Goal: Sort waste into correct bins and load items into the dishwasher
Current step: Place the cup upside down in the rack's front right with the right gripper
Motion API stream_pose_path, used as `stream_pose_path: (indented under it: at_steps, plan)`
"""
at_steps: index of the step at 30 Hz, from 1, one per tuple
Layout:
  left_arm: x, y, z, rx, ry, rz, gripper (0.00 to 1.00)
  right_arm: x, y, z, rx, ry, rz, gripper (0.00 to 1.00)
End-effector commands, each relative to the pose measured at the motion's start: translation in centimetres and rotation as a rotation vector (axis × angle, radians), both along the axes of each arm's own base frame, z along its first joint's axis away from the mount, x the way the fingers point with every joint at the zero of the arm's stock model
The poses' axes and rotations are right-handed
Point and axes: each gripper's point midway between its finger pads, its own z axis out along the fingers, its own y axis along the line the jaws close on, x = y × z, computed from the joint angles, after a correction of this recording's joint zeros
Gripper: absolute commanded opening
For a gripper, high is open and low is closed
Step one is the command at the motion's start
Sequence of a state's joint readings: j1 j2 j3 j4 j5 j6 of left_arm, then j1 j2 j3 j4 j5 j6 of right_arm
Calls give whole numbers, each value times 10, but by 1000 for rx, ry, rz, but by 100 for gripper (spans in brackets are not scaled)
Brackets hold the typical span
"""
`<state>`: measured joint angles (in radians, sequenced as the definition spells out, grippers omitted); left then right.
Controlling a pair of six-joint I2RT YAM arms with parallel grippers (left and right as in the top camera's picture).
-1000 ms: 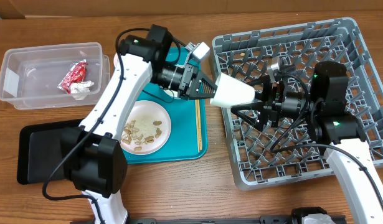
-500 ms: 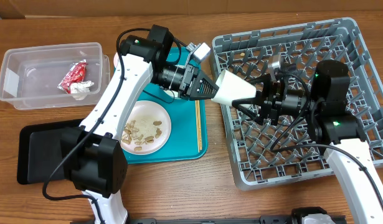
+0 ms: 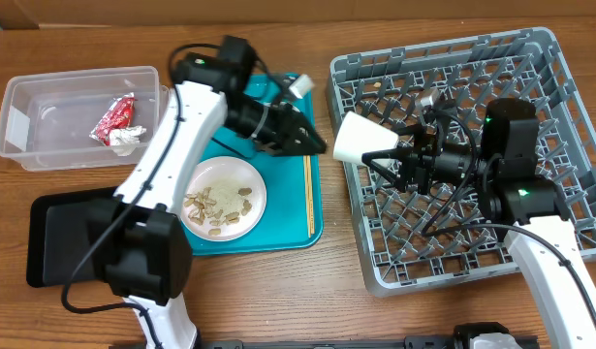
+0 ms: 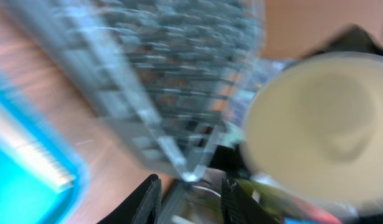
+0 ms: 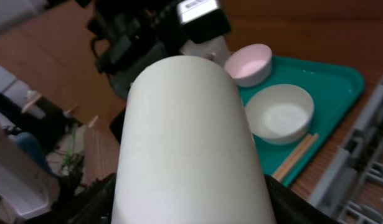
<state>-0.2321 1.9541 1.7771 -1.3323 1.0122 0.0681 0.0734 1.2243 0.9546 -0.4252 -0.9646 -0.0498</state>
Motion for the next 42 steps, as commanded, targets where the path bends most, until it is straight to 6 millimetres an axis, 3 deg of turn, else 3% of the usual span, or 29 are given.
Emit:
stream_pose_path:
  at_steps: [1,4,7,9,15,18,20,22,24,25,30,32,36,38,42]
  plan:
    - [39,77,-10,286,-74,217,34,28,-35,-16,-148,51,-248,42]
    - [49,137,-12,449,-99,353,34,33,-91,-22,-284,182,-482,42]
    - [45,178,-13,587,-96,425,34,22,-152,-21,-384,322,-726,35]
    - [40,196,-13,647,-90,452,33,5,-191,-22,-426,417,-849,35]
    - [36,202,-13,666,-75,460,33,-49,-285,-56,-520,715,-1199,34]
    - [35,198,-13,665,-74,457,33,-62,-301,-70,-500,815,-1239,35]
    - [35,196,-13,665,-73,452,33,-64,-305,-79,-499,862,-1237,36]
    - [34,194,-13,665,-74,447,33,-62,-306,-87,-502,893,-1225,45]
    - [34,194,-13,665,-72,446,34,-61,-306,-98,-507,936,-1206,77]
    - [34,194,-13,665,-72,446,36,-61,-306,-102,-508,954,-1199,81]
    - [34,194,-13,665,-72,446,36,-58,-307,-103,-492,961,-1212,84]
    - [34,194,-13,664,-74,447,36,-52,-299,-101,-433,953,-1186,84]
    - [46,183,-10,647,-135,437,39,-21,-252,-74,-245,813,-966,80]
    - [57,174,-10,652,-195,425,49,-10,-225,-59,-229,717,-857,80]
    - [77,150,-15,642,-262,427,55,5,-171,-43,-273,583,-691,82]
